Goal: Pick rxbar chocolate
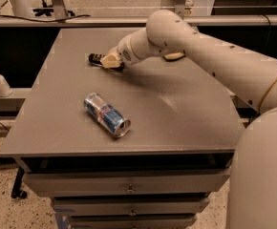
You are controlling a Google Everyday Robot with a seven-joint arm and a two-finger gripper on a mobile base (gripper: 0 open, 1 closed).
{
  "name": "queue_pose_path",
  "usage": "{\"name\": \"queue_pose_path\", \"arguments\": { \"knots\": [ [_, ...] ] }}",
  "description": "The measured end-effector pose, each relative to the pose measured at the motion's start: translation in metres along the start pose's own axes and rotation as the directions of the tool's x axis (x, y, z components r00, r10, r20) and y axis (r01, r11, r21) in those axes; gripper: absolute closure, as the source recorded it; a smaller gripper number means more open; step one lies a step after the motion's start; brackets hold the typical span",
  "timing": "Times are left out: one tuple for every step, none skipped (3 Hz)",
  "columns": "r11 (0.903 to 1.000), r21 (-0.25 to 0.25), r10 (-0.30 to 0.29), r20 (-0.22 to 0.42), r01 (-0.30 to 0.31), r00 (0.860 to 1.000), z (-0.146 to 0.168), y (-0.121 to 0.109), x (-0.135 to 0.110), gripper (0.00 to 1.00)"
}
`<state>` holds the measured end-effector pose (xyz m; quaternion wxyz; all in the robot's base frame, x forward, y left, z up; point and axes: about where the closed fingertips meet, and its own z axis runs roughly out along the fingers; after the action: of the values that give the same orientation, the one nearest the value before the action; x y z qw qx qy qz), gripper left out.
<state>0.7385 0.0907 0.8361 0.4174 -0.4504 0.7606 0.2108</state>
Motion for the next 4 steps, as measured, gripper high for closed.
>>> {"name": "queue_pose_path", "arguments": {
  "knots": [
    [1.0, 0.0, 0.0, 0.0, 0.0, 1.0, 0.0001, 0.0001, 0.0, 0.15],
    [0.9996, -0.023, 0.013, -0.002, -0.013, 1.0, 0.0013, -0.0006, 0.0044, 0.0],
    [0.9995, -0.03, 0.01, -0.009, -0.01, 1.0, -0.0008, 0.0001, 0.0029, 0.0],
    [0.9997, -0.025, 0.008, -0.022, -0.008, 1.0, -0.0038, -0.0005, 0.0037, 0.16]
  ]
}}
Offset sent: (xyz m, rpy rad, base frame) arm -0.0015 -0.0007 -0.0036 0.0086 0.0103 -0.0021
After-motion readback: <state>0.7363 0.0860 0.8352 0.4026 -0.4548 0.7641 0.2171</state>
